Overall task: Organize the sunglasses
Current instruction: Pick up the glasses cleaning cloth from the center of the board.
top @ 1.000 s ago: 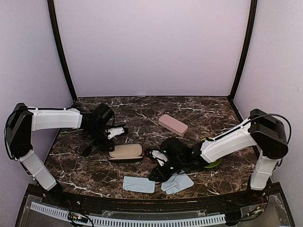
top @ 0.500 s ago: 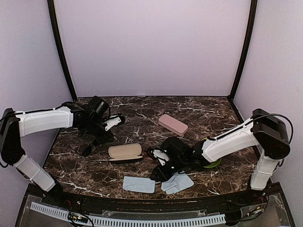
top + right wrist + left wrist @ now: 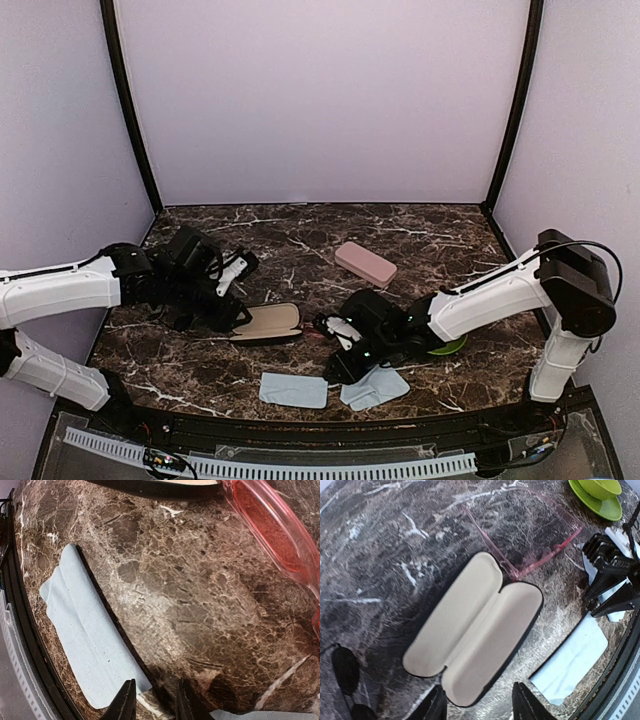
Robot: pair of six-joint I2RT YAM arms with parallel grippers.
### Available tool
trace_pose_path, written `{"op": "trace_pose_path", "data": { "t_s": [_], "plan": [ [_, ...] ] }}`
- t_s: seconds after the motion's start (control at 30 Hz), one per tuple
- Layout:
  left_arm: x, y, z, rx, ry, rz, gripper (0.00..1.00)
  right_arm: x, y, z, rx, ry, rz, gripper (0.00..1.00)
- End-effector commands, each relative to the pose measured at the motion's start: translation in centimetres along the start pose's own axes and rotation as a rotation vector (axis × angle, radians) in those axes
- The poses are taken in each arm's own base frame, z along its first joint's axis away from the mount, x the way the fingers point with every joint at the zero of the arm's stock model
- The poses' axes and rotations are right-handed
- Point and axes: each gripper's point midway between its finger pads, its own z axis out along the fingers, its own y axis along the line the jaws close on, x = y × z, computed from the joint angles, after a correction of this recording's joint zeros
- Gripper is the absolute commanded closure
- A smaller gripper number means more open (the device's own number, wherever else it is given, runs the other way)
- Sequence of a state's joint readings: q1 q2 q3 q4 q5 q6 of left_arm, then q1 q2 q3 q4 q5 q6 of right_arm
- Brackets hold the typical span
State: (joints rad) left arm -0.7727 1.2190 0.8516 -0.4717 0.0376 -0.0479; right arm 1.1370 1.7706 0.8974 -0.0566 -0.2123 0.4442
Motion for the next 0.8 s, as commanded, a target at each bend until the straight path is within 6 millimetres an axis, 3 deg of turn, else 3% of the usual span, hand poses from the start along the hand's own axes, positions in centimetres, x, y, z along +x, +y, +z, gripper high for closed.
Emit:
{"op": "trace_pose_path", "data": {
  "t_s": [0.0,0.37,0.77],
  "plan": [
    [1.9,-1.5,0.6,0.039,0.020,-0.156,0.53,-0.3,0.5,0.1,0.006,0.004,0.000,0.73],
    [5.7,-6.0,3.0,0.184,0.108,-0.194,0.54,0.0,1.7,1.0,-0.018,0.021,-0.017,0.76],
    [8.1,-7.1,5.7,0.238,0.201,-0.181,0.55,-0.2,1.7,1.2,-0.018,0.011,-0.011,0.84]
  ]
}}
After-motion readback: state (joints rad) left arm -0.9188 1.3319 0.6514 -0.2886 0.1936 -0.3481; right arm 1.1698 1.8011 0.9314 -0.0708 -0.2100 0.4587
